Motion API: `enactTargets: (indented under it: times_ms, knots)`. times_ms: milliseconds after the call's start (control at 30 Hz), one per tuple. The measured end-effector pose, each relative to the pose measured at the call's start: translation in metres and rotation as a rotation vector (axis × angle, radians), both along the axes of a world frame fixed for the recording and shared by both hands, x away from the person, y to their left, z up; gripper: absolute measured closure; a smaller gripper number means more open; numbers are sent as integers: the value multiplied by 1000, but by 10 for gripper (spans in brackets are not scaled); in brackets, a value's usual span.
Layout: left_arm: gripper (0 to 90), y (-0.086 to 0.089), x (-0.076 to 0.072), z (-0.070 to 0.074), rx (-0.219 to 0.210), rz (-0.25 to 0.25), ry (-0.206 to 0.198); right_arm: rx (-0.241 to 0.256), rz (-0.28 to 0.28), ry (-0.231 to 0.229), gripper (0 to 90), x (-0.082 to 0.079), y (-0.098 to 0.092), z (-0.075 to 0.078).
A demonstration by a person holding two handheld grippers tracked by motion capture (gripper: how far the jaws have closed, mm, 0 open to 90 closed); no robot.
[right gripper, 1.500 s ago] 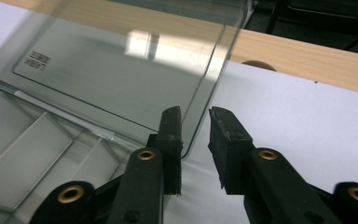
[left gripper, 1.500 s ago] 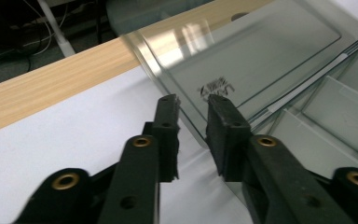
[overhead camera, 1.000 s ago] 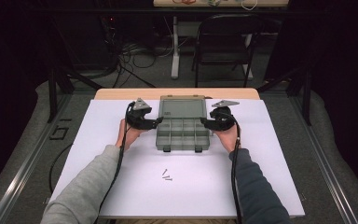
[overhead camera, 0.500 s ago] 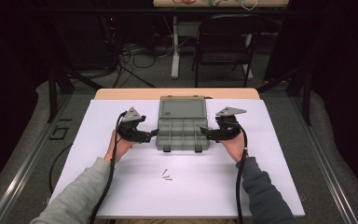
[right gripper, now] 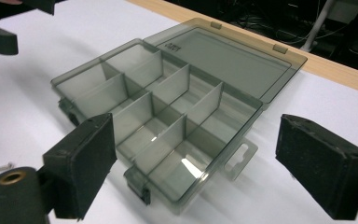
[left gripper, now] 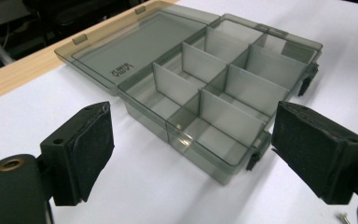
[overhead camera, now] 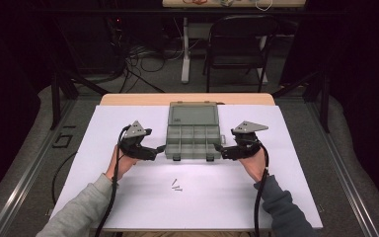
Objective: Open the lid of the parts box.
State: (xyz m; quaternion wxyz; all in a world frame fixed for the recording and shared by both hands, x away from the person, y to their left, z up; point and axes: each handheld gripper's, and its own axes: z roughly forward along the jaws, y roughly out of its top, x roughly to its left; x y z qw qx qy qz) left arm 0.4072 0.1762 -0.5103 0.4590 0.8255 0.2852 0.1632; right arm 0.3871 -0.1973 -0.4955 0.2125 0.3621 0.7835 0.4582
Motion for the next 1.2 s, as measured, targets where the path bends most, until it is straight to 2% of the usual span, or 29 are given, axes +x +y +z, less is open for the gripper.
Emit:
enactTargets:
  times_ms: [367, 467, 533, 767, 800, 1000, 1200]
  knots:
    - [88, 3, -17, -1, 9, -23, 11, -11, 47, -4, 0, -24, -2, -5]
    - [81, 3, -22, -2, 15, -25, 12, -20, 68, -12, 0, -31, -2, -6]
    - [75, 3, -25, -3, 22, -28, 13, -10, 80, -19, 0, -34, -3, -6]
    - [44, 3, -32, -4, 20, -31, 23, 1, 88, -21, 0, -44, -9, -8]
    - [42, 3, -33, -4, 23, -33, 22, 15, 84, -28, 0, -46, -9, -9]
    - [39, 3, -38, -4, 28, -41, 28, 5, 80, -43, 0, -49, -10, -11]
    - [38, 3, -41, -4, 38, -43, 28, 2, 82, -37, 0, -49, -11, -12]
